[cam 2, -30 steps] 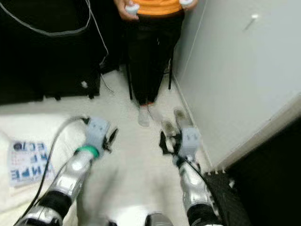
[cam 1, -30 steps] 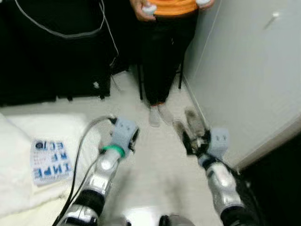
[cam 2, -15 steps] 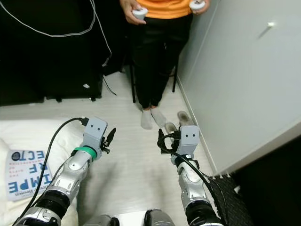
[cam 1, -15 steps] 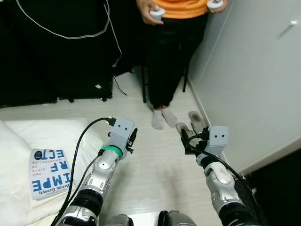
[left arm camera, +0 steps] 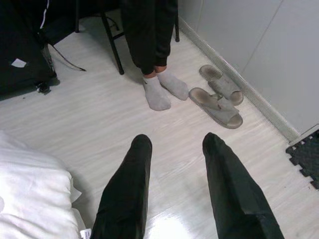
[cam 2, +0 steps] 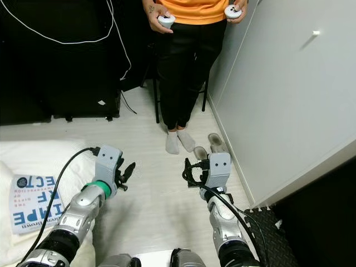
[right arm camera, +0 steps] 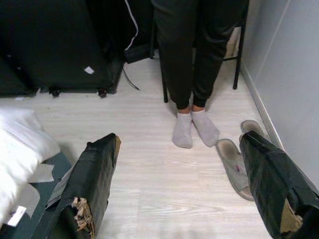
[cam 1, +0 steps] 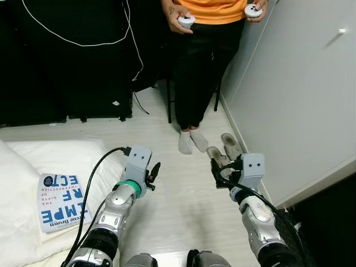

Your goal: Clean up the room

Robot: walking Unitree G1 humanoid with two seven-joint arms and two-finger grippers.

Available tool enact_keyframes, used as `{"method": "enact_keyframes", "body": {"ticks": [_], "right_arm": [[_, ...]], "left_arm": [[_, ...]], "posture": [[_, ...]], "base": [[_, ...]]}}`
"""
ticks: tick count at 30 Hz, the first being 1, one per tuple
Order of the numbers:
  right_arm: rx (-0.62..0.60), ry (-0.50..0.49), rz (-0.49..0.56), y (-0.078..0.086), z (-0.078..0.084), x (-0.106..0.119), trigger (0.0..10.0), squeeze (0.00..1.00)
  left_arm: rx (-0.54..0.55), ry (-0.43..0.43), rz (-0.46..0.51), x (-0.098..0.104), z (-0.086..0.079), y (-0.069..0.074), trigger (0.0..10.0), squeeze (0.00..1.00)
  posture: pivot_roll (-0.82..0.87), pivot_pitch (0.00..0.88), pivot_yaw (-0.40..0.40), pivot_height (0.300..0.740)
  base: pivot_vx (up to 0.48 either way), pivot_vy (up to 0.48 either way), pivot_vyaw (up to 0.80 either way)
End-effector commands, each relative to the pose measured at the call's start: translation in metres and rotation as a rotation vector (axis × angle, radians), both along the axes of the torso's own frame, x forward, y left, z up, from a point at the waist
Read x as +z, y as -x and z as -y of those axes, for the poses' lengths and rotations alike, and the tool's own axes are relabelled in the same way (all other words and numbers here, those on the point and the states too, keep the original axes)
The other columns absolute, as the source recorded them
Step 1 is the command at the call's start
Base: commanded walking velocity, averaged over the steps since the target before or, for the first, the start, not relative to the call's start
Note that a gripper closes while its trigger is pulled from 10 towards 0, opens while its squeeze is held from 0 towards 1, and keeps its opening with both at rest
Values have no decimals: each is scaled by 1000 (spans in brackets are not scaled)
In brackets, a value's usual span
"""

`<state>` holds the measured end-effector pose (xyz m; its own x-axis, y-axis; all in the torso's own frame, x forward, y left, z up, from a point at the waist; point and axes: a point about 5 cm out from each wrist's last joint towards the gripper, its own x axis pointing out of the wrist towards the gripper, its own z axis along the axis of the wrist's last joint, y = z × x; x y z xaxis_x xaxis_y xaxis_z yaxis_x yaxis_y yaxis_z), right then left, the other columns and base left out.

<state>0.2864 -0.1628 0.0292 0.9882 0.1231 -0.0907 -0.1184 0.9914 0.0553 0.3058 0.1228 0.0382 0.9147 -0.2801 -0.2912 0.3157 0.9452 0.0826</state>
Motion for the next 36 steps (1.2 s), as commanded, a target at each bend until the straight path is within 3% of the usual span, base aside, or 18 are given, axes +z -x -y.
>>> {"method": "enact_keyframes", "body": {"ticks": [1, 9, 32, 36], "right_arm": [[4, 3, -25, 3, -1, -5, 10000, 0], [16, -1, -18, 2, -3, -4, 10000, 0], [29, 6, -9, 2, -3, -2, 10000, 0], [29, 8, -12, 3, -3, -3, 10000, 0]], "left_arm": [[13, -20, -7, -4, -4, 2, 10000, 0], [-28, -33, 21, 3, 6, 1, 10000, 0], [-38, -44, 34, 5, 12, -1, 10000, 0], [-23, -4, -2, 3, 13, 0, 10000, 0]], "posture": [[34, 24, 14, 740], [38, 30, 14, 740], [33, 35, 9, 740], [33, 35, 9, 740]], "base": [[0, 0, 788], [0, 0, 774], [0, 0, 732], [0, 0, 712]]}}
